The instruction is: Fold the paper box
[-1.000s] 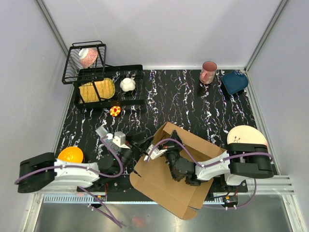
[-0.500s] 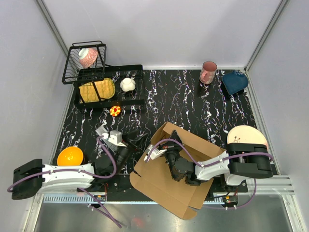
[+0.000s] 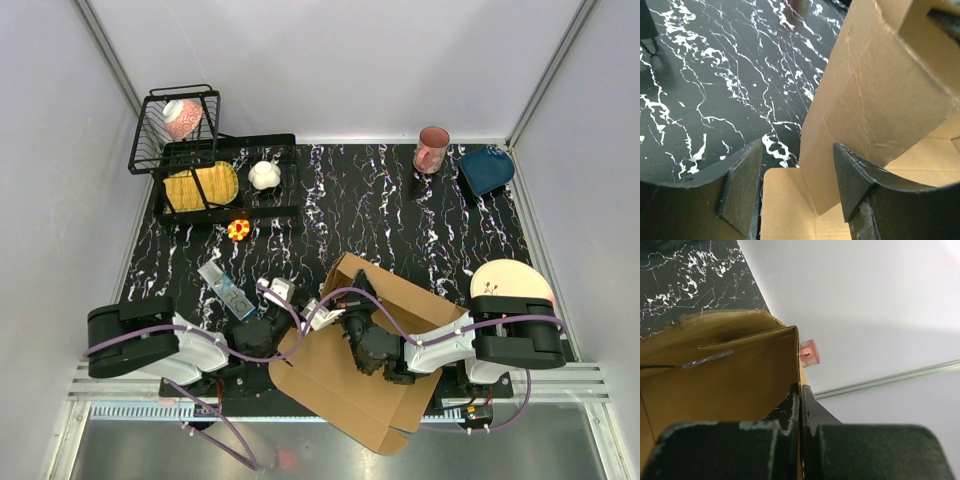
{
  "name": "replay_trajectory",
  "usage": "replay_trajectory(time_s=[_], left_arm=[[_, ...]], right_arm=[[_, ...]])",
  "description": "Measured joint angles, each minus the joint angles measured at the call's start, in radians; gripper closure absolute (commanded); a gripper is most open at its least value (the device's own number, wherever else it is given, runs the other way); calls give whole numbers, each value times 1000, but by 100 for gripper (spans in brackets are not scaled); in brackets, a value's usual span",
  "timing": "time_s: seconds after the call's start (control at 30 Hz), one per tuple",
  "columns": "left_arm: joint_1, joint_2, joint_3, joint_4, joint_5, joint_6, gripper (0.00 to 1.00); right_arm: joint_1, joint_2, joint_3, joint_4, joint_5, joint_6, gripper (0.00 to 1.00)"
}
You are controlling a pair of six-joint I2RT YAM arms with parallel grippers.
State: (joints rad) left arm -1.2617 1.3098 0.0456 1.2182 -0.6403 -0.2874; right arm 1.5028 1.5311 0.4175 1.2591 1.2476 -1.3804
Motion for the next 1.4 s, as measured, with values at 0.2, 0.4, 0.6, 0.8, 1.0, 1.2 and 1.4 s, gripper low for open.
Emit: replay_trajectory(time_s=[0.2,0.4,0.6,0.8,1.0,1.2,1.4], left_arm=[[1,150,0,51,59,5,27],[1,190,0,64,78,-2,17],[4,181,0,64,75,19,11],[28,178,10,64,107,47,7],[53,206,77,63,169,63,6],[81,233,125,63,240,81,7],[109,296,174,77,281,87,10]], right_arm=[[1,-1,0,-7,-2,8,100],[1,-12,0,-30,-4,20,100],[1,-13,0,-32,-5,28,100],[1,-15,0,-32,-5,31,100],[1,-34,0,-62,-4,56,100],[1,-77,0,-160,-10,117,100],[1,-91,5,-212,-11,153,100]])
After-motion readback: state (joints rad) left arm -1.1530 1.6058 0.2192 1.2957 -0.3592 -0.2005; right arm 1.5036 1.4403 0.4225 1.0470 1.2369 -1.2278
